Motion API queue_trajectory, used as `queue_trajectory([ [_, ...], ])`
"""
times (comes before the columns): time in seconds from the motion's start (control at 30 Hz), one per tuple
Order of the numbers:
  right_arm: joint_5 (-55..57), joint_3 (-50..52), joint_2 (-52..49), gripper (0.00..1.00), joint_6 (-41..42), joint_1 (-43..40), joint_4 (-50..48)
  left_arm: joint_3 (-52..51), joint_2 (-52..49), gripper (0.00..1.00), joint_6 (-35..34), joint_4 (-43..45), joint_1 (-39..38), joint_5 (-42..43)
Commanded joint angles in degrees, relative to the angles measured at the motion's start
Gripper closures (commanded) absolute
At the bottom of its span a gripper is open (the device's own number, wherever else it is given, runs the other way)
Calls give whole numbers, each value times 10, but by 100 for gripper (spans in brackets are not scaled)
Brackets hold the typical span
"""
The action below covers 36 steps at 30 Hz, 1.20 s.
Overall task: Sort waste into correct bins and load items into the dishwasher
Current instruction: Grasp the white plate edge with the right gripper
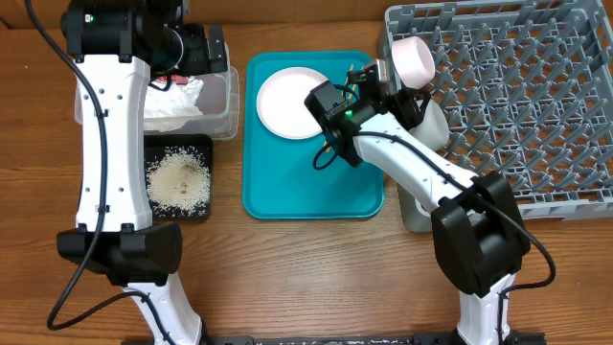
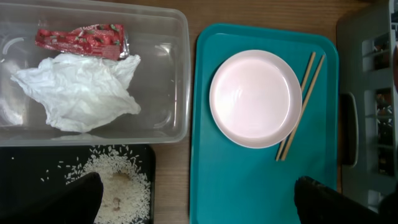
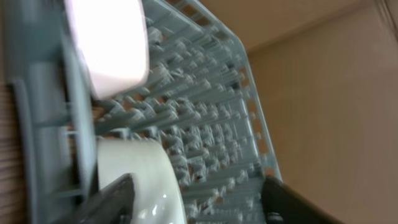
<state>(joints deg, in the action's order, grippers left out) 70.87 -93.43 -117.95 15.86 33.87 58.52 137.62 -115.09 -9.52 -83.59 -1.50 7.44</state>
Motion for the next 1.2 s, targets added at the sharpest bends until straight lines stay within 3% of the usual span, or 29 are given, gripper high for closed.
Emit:
queue_trajectory([
  [0.0,-140,-36,-1,22,-45,3,-14,5,-6,0,-8,0,-4,-4],
  [0.07,-271,-73,3,17,-82,-5,-25,5,-6,0,-8,0,-4,-4],
  [0.13,-404,-118,5,0,-101,-17,-30,5,-6,0,-8,0,-4,-4],
  [0.33,-828,-201,5,0,-101,-56,-86,5,-6,0,-8,0,-4,-4],
  [0.43,-950,-197,-2,0,-72,-69,-131,5,-6,0,-8,0,-4,-4],
  [0.63,-807,-168,-44,33,111,-67,-157,5,-6,0,-8,0,-4,-4],
  [0.73,-738,-158,-68,37,203,-64,-138,5,-6,0,-8,0,-4,-4],
  [1.17,-701,-137,-109,55,327,-37,-101,5,-6,0,-8,0,-4,-4],
])
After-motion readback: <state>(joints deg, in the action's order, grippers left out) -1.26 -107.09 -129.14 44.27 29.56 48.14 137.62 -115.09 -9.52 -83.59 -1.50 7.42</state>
